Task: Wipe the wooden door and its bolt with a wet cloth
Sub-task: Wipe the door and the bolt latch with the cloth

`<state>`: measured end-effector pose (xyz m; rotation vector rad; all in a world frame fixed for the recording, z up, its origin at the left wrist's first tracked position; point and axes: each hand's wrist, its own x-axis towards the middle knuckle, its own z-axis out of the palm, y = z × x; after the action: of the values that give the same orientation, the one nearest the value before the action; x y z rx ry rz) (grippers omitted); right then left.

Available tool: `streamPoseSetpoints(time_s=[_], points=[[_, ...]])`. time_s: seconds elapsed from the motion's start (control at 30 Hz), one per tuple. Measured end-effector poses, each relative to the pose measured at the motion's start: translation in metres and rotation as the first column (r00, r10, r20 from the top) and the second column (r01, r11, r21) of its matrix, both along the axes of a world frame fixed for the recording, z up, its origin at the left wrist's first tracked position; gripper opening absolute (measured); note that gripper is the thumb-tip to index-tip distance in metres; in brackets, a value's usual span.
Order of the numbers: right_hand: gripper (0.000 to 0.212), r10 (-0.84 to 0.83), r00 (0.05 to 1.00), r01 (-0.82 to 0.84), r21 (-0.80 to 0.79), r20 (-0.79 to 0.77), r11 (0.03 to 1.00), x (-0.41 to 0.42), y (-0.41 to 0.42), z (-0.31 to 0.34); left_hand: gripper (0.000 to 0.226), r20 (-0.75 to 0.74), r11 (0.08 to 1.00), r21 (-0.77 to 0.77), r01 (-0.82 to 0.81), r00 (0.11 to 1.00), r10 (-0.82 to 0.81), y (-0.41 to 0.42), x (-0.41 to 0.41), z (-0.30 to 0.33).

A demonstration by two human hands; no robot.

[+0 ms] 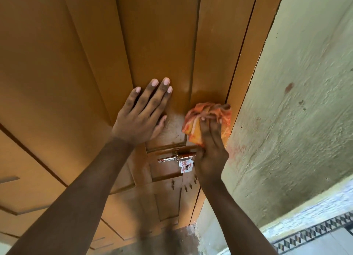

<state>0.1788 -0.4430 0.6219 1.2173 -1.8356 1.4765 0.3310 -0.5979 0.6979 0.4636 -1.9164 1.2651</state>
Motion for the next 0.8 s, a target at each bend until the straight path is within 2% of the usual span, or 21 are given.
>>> streamPoseSetpoints(time_s=[0.07, 0.13, 0.2, 0.3, 0.43, 0.5, 0.67, 0.73, 0.8], points=[[0.056, 0.036, 0.993, -0.030, -0.052, 0.111, 0.998, 0.003, 0.008, -0.011, 0.074, 0.002, 1.000, 0.003, 0.002, 1.000, -0.002, 0.000, -0.001, 0.000], [0.049, 0.028, 0.928, 0.022, -0.129, 0.372, 0.991, 0.016, 0.008, -0.002, 0.074, -0.005, 1.000, 0.004, 0.010, 1.000, -0.010, 0.001, -0.001, 0.001], [0.047, 0.034, 0.734, 0.106, -0.164, 0.679, 0.981, 0.025, 0.006, 0.017, 0.074, -0.009, 1.000, 0.006, 0.014, 1.000, -0.014, 0.001, 0.000, 0.001], [0.042, 0.005, 0.467, 0.201, -0.112, 0.884, 0.973, 0.017, -0.003, 0.034, 0.073, 0.001, 1.000, 0.004, 0.004, 1.000, -0.004, 0.002, -0.001, 0.003], [0.025, -0.027, 0.253, 0.203, -0.026, 0.967, 0.979, 0.009, -0.004, 0.045, 0.072, 0.012, 1.000, 0.019, -0.006, 1.000, 0.006, 0.003, 0.000, 0.004], [0.014, 0.061, 0.160, 0.165, -0.087, 0.985, 0.982, 0.012, 0.000, 0.046, 0.071, 0.019, 1.000, 0.017, -0.012, 1.000, 0.012, 0.003, 0.000, 0.004], [0.015, 0.187, -0.007, 0.238, -0.180, 0.982, 0.955, 0.012, -0.001, 0.053, 0.070, 0.047, 0.999, 0.052, -0.009, 0.999, 0.006, 0.006, 0.002, 0.006], [0.020, 0.205, -0.005, 0.265, -0.197, 0.979, 0.944, 0.018, -0.001, 0.057, 0.070, 0.061, 0.998, 0.069, -0.002, 0.998, -0.002, 0.007, 0.003, 0.006], [0.021, 0.167, 0.123, 0.271, -0.195, 0.978, 0.943, 0.028, 0.001, 0.062, 0.070, 0.072, 0.997, 0.072, -0.001, 0.997, -0.004, 0.006, 0.004, 0.005]])
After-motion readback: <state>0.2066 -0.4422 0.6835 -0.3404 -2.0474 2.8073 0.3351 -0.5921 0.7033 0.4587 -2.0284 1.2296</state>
